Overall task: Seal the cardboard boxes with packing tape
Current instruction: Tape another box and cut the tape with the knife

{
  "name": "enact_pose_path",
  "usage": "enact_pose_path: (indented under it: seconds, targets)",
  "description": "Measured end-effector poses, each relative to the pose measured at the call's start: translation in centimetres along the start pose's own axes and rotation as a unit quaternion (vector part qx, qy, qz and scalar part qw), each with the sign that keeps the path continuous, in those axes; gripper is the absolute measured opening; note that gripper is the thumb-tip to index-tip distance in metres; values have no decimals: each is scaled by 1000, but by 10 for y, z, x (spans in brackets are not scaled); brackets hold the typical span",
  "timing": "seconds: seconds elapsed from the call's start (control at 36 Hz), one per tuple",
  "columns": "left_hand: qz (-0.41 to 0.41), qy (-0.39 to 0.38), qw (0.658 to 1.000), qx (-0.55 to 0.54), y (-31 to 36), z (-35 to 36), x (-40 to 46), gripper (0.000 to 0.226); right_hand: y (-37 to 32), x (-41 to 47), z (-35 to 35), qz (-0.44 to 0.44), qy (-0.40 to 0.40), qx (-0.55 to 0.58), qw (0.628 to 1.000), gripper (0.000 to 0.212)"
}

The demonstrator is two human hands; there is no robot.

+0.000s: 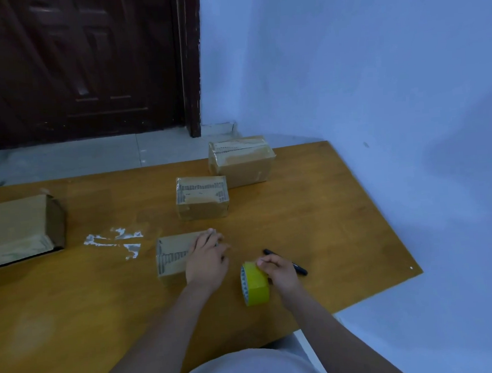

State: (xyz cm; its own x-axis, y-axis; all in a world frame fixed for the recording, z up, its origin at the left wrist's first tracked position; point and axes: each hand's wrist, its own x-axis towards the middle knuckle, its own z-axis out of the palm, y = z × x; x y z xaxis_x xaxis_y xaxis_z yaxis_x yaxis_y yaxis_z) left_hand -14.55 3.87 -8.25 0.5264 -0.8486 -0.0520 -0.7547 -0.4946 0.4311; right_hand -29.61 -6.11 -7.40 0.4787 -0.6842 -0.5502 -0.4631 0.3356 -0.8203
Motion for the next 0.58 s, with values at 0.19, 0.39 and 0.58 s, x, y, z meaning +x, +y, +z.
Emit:
enact_pose_path:
  seconds: [0.19, 0.39, 0.58]
  targets:
    - [70, 4, 996, -53, -18, 4, 2, 25, 1, 1, -2, -5, 0, -23, 1000, 12]
    - [55, 62, 972, -220, -29, -21, -12, 25, -3, 8, 1, -2, 6, -6, 1000, 15]
    - [-135, 119, 983, -24, -24, -16, -16, 55, -6, 11, 5, 4, 20, 14, 1000, 16]
